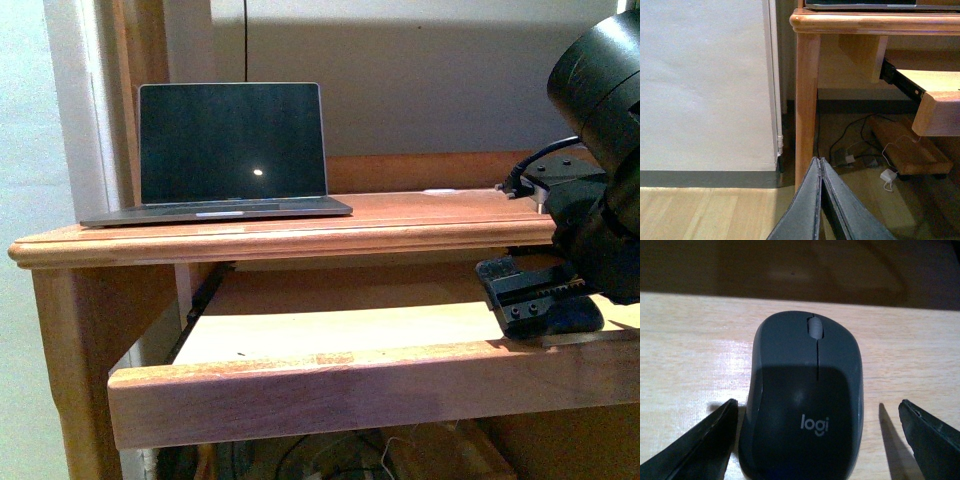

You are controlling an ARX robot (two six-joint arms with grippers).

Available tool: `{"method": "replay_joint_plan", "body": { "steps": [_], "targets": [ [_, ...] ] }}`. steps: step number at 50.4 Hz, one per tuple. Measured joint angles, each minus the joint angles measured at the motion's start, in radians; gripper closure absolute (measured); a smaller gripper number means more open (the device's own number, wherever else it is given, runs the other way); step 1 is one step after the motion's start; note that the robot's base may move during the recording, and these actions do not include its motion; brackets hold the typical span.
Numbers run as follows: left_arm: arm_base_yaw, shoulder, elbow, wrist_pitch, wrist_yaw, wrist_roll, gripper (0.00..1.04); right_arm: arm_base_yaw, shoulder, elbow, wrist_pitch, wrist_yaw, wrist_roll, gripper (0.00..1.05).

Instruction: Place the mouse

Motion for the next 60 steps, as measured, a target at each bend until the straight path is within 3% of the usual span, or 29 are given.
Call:
{"method": "replay_joint_plan", "body": {
  "steps": [4,15,32,37,52,60],
  "targets": [
    [0.000,-0.041,0.000,-0.039,0.000,0.000,1.02,0.000,0.001,0.000,0.005,-0.006,0.016,0.08],
    [0.000,-0.123,0.000,-0.121,0.000,0.000,1.02,0.000,-0.009,-0.026,0.082,-0.058,0.051,0.47],
    [0.000,-0.201,0.000,-0.199,0.000,0.000,1.02,0.005,-0.126,0.054,-0.002,-0.085,0.056,0.49],
    [0.000,-0.338,0.000,-0.359,0.000,0.000,1.02,0.030,-0.071,0.229,-0.052,-0.037,0.051,0.49],
    [0.000,-0.366,0.000,-0.370,0.000,0.000,1.02,0.120,0.451,0.902,-0.250,0.146,0.072,0.49],
    [0.000,-0.366,0.000,-0.370,0.000,-0.001,0.76,0.127,0.598,1.084,-0.282,0.195,0.072,0.49]
  ]
}}
